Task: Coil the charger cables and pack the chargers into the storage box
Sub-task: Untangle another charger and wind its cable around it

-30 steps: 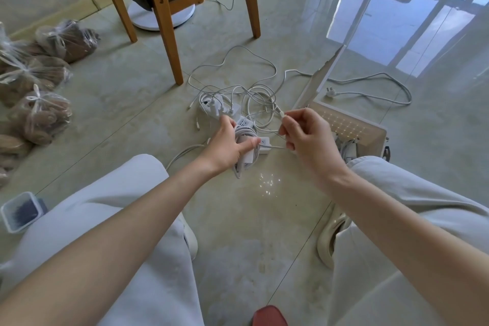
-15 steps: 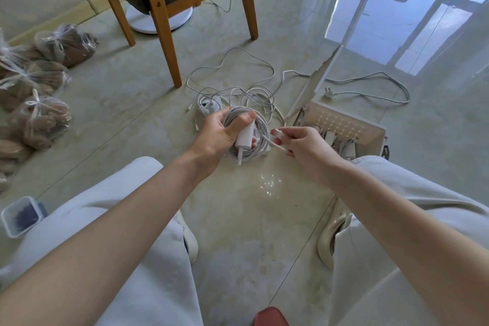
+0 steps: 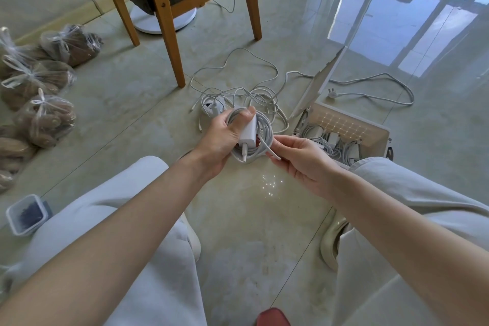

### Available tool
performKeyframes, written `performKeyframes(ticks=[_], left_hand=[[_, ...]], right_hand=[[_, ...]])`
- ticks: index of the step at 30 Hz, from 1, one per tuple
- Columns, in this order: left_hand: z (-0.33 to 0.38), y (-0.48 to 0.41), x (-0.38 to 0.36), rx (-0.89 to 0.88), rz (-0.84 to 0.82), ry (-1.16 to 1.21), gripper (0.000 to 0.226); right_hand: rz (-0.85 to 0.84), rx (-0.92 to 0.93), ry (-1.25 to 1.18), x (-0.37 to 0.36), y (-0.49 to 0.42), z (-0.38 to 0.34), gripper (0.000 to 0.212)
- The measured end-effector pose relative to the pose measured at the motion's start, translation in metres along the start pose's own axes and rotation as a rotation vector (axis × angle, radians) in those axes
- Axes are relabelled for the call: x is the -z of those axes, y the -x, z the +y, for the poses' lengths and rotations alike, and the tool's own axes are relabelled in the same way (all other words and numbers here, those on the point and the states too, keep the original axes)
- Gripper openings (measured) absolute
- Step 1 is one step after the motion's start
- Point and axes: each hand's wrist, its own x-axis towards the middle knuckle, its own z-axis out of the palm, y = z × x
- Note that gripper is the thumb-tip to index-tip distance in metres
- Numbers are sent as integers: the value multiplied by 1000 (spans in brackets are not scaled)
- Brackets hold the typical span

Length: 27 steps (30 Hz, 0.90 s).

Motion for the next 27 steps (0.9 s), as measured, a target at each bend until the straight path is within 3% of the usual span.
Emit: performKeyframes(ticks=[10,15,18,21,23,27], left_hand=[[-1,1,0,84,-46,-2,24],[-7,-4,-2,73,101,-8,27],[-5,-9,-1,132,202,75,39],[-6,-11,-2,169,187,78,29],[-8,-9,-6,144,159,34,19],[-6,-8,-9,153,101,8,19]], right_hand=[[35,4,-170,-2,-1,8,9],[77,93,-190,-10,-3,12,26],[22,213,40,-17,-1,16,31],[150,285,256,-17,-1,20,28],[219,266,152,-16,-1,17,26],[222,53,-169,-10,0,8,17]])
